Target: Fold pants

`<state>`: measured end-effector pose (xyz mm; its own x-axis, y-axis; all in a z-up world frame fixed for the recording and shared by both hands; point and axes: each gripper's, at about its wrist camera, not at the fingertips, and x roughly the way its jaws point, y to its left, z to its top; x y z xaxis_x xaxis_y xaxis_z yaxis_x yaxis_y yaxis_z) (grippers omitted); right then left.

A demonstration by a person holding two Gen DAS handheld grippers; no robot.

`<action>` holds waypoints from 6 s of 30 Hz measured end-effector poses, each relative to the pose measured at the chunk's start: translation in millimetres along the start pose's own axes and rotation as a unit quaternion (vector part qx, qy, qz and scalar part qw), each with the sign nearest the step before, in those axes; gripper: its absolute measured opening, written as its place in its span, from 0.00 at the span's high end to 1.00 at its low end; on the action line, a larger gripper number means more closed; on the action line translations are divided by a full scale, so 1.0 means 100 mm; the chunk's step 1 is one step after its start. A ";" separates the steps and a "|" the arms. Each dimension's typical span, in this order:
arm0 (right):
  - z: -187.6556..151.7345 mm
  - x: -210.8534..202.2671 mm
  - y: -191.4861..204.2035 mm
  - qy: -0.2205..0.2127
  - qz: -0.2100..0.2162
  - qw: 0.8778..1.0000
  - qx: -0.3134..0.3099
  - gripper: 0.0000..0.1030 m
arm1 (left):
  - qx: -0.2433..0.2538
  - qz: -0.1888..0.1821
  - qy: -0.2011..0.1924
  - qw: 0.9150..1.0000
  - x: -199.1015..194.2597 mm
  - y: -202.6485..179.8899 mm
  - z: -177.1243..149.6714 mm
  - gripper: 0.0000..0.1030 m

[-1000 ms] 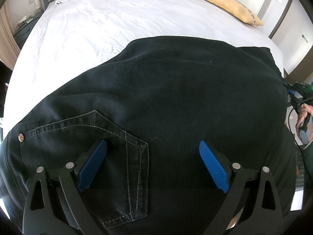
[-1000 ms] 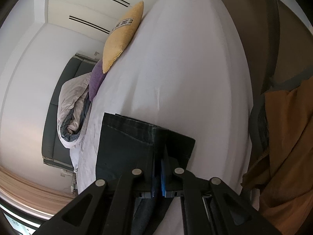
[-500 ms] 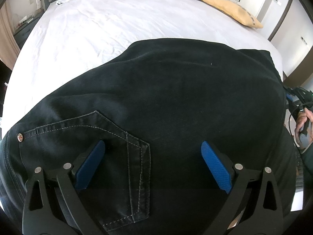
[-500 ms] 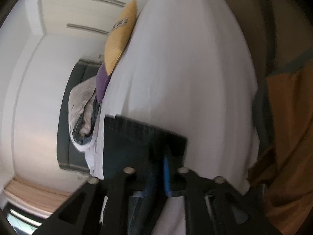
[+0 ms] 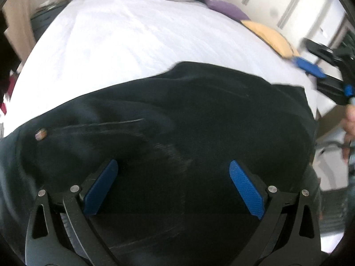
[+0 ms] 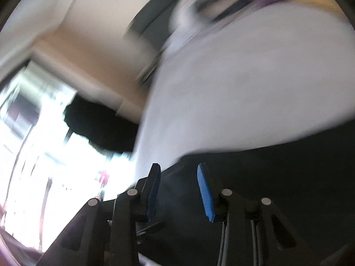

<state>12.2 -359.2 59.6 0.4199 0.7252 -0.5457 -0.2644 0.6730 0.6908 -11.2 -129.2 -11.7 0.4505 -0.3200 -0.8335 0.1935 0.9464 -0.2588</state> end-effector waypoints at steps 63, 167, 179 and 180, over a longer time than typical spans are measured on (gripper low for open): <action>-1.85 -1.80 -2.16 -0.273 -0.110 0.886 0.359 1.00 | -0.034 0.075 -0.011 0.997 -0.17 0.53 -0.32 0.01; -1.93 -2.19 -2.76 -0.406 0.084 0.829 0.374 0.80 | 0.028 -0.091 0.015 0.995 0.62 -0.34 0.21 0.11; -1.77 -2.27 -2.54 -0.380 -0.036 0.856 0.348 0.94 | 0.019 -0.089 0.021 0.996 0.62 -0.36 0.23 0.11; -1.76 -2.27 -2.54 -0.379 -0.040 0.857 0.348 0.94 | 0.008 -0.091 0.023 0.996 0.59 -0.37 0.25 0.11</action>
<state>-168.9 -669.1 -75.8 0.9251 0.2012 -0.3220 0.2622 0.2748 0.9250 30.2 -184.2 -39.5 0.3671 -0.4828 -0.7951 0.2819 0.8723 -0.3996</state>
